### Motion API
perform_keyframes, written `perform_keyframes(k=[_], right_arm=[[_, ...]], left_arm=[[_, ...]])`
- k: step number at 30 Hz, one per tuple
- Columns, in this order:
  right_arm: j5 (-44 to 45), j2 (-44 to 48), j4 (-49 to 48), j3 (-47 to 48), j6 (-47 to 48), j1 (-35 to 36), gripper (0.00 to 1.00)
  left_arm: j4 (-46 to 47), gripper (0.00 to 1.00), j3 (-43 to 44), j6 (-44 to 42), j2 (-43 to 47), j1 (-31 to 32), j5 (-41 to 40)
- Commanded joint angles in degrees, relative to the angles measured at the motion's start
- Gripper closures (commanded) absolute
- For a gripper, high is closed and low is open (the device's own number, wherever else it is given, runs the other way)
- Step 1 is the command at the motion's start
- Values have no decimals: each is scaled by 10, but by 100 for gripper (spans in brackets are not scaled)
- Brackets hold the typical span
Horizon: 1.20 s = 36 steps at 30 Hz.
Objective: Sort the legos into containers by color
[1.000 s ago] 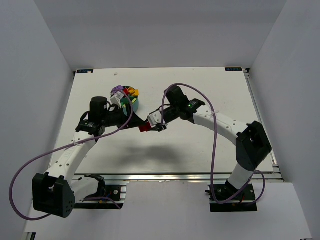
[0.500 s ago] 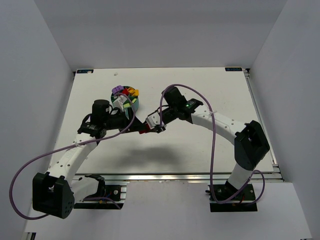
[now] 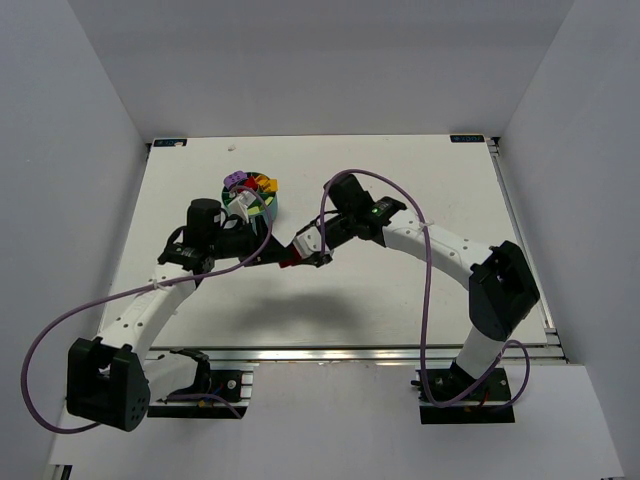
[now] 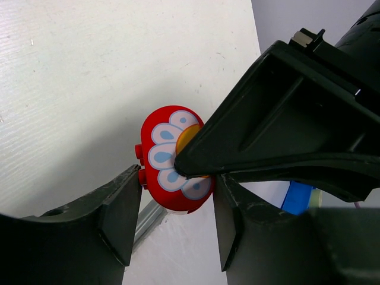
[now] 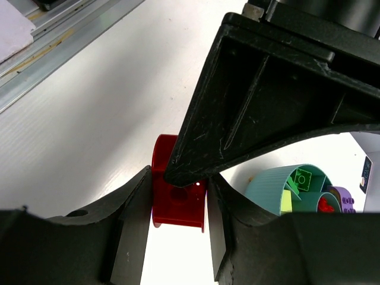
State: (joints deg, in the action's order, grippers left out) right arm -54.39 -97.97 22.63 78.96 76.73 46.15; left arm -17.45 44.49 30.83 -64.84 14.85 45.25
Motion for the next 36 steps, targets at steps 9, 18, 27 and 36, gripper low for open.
perform_keyframes(k=[9,18,27,36], right_arm=[[-10,7,-4,-2,21,9,53],[24,29,-136,-51,-102,5,11],[79,73,-231,-82,-236,-52,11],[123,151,-304,-180,-315,-170,11]], left_arm=[[22,77,14,6,3,4,12],[-3,88,14,-5,20,4,-9],[-100,94,58,-61,19,1,-150],[-103,96,143,-66,56,-4,-402]])
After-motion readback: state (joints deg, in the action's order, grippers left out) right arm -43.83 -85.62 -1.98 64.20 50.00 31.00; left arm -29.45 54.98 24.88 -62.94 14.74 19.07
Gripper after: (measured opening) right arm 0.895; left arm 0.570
